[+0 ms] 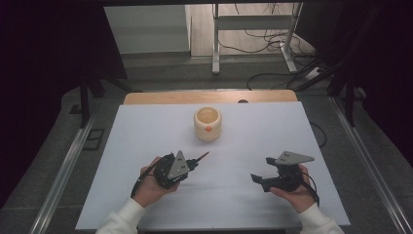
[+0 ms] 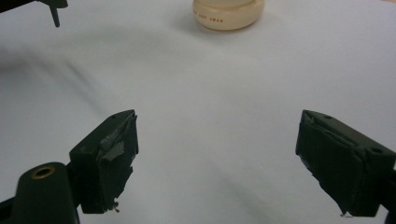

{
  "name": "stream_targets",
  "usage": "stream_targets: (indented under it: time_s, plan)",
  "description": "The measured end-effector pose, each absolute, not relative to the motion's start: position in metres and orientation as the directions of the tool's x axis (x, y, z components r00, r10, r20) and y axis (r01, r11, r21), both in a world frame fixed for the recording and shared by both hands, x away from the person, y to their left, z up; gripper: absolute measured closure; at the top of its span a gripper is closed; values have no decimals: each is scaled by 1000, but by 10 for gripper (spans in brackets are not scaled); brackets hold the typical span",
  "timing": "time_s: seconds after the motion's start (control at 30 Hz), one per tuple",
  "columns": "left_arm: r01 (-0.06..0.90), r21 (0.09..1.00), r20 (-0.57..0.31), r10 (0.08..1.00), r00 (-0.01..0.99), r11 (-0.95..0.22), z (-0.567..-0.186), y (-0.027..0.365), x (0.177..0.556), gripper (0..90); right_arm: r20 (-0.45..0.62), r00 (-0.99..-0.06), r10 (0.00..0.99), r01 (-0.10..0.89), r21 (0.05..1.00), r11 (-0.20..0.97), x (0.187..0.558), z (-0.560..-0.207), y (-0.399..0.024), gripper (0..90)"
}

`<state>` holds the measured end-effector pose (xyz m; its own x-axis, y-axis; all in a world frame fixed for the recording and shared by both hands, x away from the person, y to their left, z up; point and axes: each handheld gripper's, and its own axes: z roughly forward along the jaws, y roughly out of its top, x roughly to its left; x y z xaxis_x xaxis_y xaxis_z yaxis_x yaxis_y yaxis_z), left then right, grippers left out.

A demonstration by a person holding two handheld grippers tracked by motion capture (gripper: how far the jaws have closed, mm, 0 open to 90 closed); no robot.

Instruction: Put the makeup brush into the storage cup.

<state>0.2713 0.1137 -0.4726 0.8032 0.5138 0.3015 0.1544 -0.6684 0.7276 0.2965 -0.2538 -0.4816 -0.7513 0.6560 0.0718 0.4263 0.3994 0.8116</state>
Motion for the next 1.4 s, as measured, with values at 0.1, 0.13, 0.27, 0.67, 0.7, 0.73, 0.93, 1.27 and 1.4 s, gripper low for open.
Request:
stream_targets:
  time_s: [0.1, 0.13, 0.27, 0.67, 0.7, 0.73, 0.93, 1.27, 1.4]
  plan:
    - [155, 733, 300, 520, 799, -662, -472, 116, 271, 835, 70, -741, 668, 431, 812, 394, 297, -482, -256, 134]
    - [157, 736, 298, 523, 798, -659, -471, 117, 271, 836, 68, -739, 671, 431, 812, 392, 297, -482, -256, 134]
    - [164, 747, 285, 534, 796, -644, -470, 120, 271, 836, 66, -726, 684, 441, 809, 390, 296, -485, -260, 133]
    - [200, 802, 210, 580, 787, -562, -467, 126, 275, 835, 61, -715, 696, 444, 809, 385, 293, -486, -267, 129]
    - [205, 810, 199, 586, 786, -550, -467, 126, 276, 835, 61, -714, 698, 444, 810, 383, 293, -486, -267, 129]
    - [209, 814, 192, 591, 783, -542, -467, 126, 277, 835, 61, -712, 699, 444, 811, 382, 292, -486, -267, 129]
    - [241, 835, 142, 616, 774, -495, -466, 131, 281, 835, 58, -712, 700, 444, 809, 385, 293, -487, -267, 130]
    - [279, 861, 76, 651, 755, -424, -463, 142, 288, 835, 60, -718, 693, 443, 807, 390, 294, -488, -266, 131]
    - [293, 867, 54, 660, 749, -403, -463, 146, 293, 835, 61, -716, 696, 445, 807, 388, 294, -488, -267, 131]
